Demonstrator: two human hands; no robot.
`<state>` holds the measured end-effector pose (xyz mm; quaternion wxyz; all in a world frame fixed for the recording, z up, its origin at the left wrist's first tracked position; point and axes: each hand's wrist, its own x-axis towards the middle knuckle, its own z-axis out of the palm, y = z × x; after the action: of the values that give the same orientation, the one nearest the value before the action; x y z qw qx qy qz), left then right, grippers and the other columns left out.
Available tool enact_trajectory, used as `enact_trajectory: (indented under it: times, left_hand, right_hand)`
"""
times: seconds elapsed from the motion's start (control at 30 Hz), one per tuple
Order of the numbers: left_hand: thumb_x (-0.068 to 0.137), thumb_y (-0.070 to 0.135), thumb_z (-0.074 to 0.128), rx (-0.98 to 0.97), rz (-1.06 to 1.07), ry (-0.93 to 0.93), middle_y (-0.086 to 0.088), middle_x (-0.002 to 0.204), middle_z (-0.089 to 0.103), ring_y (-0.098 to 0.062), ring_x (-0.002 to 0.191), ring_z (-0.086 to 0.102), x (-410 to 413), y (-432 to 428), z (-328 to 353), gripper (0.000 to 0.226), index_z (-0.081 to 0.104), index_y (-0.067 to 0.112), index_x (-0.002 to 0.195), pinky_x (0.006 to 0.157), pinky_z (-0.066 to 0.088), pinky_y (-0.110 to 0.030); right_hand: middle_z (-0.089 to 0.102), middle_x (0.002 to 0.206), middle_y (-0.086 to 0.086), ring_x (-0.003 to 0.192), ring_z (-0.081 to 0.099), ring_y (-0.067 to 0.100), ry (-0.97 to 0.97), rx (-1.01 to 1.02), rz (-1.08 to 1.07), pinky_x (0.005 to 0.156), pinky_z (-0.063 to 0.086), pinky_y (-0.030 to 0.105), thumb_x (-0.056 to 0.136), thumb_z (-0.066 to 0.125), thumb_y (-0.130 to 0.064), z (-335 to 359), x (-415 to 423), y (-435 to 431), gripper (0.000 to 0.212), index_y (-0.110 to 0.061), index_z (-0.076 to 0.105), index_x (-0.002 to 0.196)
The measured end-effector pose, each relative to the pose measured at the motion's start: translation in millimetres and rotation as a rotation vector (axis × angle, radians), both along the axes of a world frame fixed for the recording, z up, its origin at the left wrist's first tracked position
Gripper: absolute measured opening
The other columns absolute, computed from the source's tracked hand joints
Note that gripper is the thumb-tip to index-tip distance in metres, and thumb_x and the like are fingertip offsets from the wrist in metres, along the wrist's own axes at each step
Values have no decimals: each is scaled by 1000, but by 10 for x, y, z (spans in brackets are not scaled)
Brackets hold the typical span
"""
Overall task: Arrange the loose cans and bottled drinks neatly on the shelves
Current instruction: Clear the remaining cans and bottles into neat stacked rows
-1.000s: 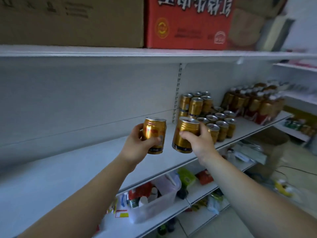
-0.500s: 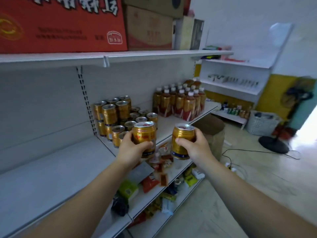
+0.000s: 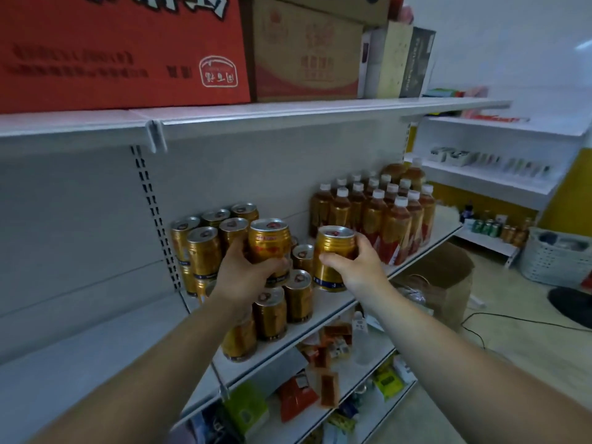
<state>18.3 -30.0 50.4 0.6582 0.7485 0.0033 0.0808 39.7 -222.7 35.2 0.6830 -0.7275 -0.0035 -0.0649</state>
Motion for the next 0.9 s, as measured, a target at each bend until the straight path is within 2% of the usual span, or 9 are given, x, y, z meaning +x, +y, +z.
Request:
enact_trajectory:
  times: [0.1,0.2,0.27,0.47,0.5,0.57,0.63,0.8,0.9]
  left_hand:
    - [69,16,82,47,48,10,15,92,68,1,86,64,211,34,-69,49,56,29,109,66,46,-17]
    - [68,17,83,109,113,18,16,94,68,4,86,62,369,40,-136,52,56,28,112,68,44,-15]
    - [66,18,84,156,154,20,16,94,68,5,86,62,471,12,-178,54,56,27,112,71,45,-15]
    - [59,24,86,336,281,4,18,103,65,3,97,60,764,-220,-308,62,52,36,110,83,46,-20]
    - [59,25,86,348,311,11,18,104,64,3,99,60,799,-272,-313,62,51,38,109,85,46,-21]
    - [58,24,86,356,382,28,18,102,65,5,96,60,865,-357,-334,59,53,39,105,83,46,-20]
    - [56,30,86,380,461,50,18,102,66,5,95,60,912,-433,-337,61,55,38,108,83,48,-22]
    - [58,29,86,377,628,90,15,98,66,3,89,61,952,-577,-364,55,56,34,104,71,43,-16]
    - [60,27,86,359,654,118,17,107,61,-3,99,59,947,-621,-397,66,43,43,108,77,45,-21]
  right_hand:
    - [59,100,-10,87,56,1,-27,-17,22,65,42,16,77,78,-14,2,404,65,52,-22,50,121]
    - [59,103,-12,95,57,7,-46,-67,76,77,42,21,75,80,-19,-33,771,136,58,-21,51,125]
    - [61,104,-11,97,57,9,-41,-110,112,81,41,25,72,81,-22,-82,1032,172,55,-25,51,119]
    - [61,92,-13,83,59,0,-59,-70,299,57,46,11,74,80,-11,-202,1793,217,49,-23,49,111]
    - [62,92,-12,81,59,-1,-55,-76,332,58,50,13,72,82,-12,-234,1920,228,52,-21,49,112]
    - [67,97,-4,87,66,9,-45,-93,397,74,59,33,64,86,-17,-309,2146,252,64,-16,51,117]
    - [68,102,-1,94,67,17,-35,-87,451,84,57,42,60,87,-17,-379,2307,271,70,-19,50,120]
    - [62,104,-8,98,62,15,-44,-105,561,85,52,35,66,86,-15,-452,2561,327,72,-24,43,124]
    - [62,108,-5,102,62,16,-58,-132,587,88,51,34,67,85,-13,-460,2691,399,70,-20,46,125]
